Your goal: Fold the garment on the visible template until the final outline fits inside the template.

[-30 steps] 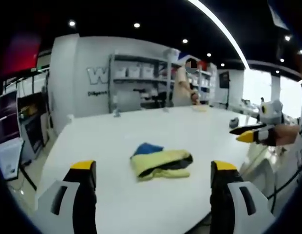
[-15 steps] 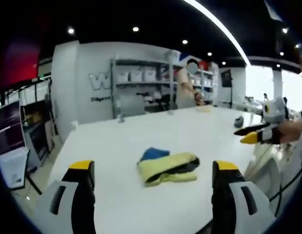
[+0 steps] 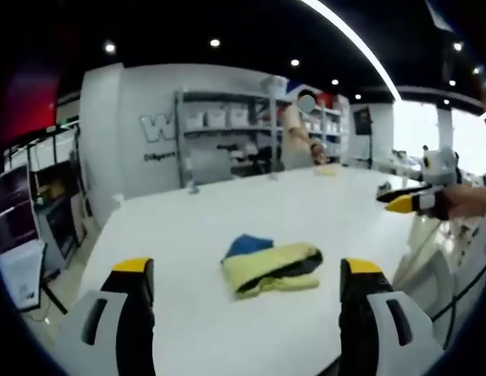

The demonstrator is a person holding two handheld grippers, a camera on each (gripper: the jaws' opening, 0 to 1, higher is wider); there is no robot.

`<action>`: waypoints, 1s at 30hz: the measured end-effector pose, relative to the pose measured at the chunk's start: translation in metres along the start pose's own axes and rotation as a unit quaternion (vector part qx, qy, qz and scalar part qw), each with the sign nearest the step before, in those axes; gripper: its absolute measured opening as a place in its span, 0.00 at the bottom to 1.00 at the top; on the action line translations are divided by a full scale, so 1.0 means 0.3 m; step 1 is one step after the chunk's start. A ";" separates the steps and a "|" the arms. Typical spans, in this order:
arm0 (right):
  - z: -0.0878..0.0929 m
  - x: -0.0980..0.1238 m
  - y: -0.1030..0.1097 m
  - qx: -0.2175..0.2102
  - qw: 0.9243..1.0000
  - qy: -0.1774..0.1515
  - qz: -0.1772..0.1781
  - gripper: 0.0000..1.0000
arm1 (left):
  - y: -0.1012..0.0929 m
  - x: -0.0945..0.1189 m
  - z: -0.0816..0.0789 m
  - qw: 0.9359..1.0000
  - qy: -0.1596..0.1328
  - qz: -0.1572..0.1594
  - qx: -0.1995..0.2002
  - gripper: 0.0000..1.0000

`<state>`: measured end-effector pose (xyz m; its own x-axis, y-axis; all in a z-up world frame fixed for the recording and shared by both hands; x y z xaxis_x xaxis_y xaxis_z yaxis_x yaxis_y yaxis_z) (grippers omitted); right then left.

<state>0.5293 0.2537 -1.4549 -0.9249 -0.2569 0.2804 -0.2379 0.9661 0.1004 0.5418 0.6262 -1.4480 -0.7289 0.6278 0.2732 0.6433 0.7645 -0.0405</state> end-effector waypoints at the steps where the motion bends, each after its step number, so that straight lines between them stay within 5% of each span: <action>1: 0.000 0.000 0.000 0.001 1.000 0.000 0.000 0.59 | 0.000 0.001 0.001 1.000 0.000 0.000 0.000 0.92; 30: 0.060 -0.030 0.060 -0.002 0.998 0.044 -0.033 0.56 | -0.040 -0.020 0.010 0.999 0.048 -0.001 0.004 0.86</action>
<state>0.5280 0.2738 -1.4730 -0.8775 -0.3211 0.3561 -0.2957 0.9470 0.1252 0.5379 0.6138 -1.4520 -0.7047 0.6093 0.3635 0.6394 0.7675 -0.0468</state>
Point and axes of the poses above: the point that each gripper's makers call its tool centre point, and the gripper's own axes: x roughly backward along the fingers, y roughly to its left, z roughly out of its underside, the point moved 8 cm from there along x, roughly backward along the fingers, and after that the axes turned 14 degrees about z, right-handed, at the moved point
